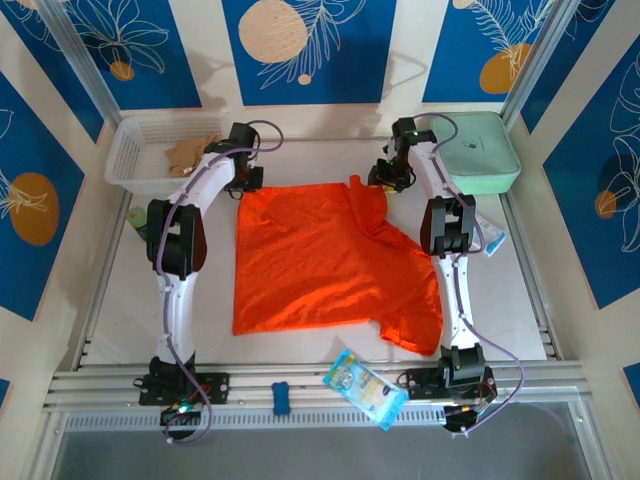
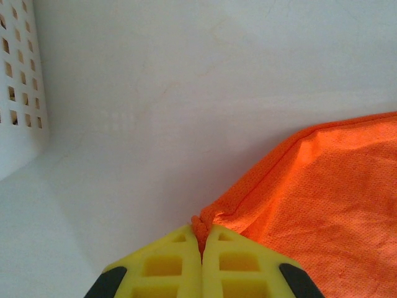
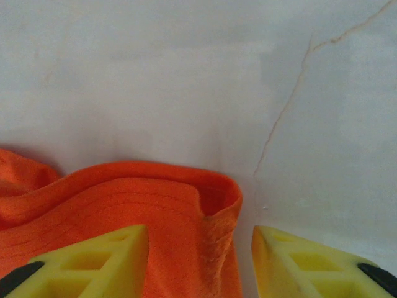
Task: Fold and stack the t-shirts
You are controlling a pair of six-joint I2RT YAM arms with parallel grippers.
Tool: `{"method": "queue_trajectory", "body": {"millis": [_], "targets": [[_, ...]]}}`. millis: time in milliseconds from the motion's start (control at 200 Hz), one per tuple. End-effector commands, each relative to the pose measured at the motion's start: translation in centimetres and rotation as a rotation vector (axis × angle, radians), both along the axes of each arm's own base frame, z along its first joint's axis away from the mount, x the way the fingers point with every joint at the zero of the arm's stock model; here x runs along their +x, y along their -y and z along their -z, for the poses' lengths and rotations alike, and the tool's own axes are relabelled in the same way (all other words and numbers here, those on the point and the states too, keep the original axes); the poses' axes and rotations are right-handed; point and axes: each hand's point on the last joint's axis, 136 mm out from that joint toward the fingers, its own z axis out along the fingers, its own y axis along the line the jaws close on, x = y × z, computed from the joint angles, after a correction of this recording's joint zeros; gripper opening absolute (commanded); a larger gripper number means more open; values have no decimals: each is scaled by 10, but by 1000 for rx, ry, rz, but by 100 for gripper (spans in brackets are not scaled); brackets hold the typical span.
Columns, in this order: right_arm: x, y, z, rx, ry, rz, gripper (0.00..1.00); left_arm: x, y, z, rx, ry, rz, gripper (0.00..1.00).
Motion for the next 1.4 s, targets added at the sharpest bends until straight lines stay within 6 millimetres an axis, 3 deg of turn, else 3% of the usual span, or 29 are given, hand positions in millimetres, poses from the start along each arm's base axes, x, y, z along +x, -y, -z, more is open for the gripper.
{"method": "queue_trajectory", "body": {"millis": [0,315,465,650,800,1026,1226,1396], "targets": [[0,-1,4,37,-18,10,45,-3,4,-13,-14,18,12,0],[1,1,4,45,-18,21,23,-3,3,-10,-14,13,11,0],[1,2,2,38,-17,25,0,-3,4,-9,-15,12,12,0],[4,4,-26,34,33,23,0,-1,6,-16,-29,23,14,0],[3,7,-80,19,133,7,0,0,13,-39,-63,55,22,0],[-24,8,-190,-14,342,-34,0,-8,19,-118,-107,179,35,0],[-81,8,-291,-36,550,-82,0,-43,9,-204,-137,306,39,0],[-154,8,-378,-16,764,-122,0,-92,-1,-278,-166,427,76,0]]}}
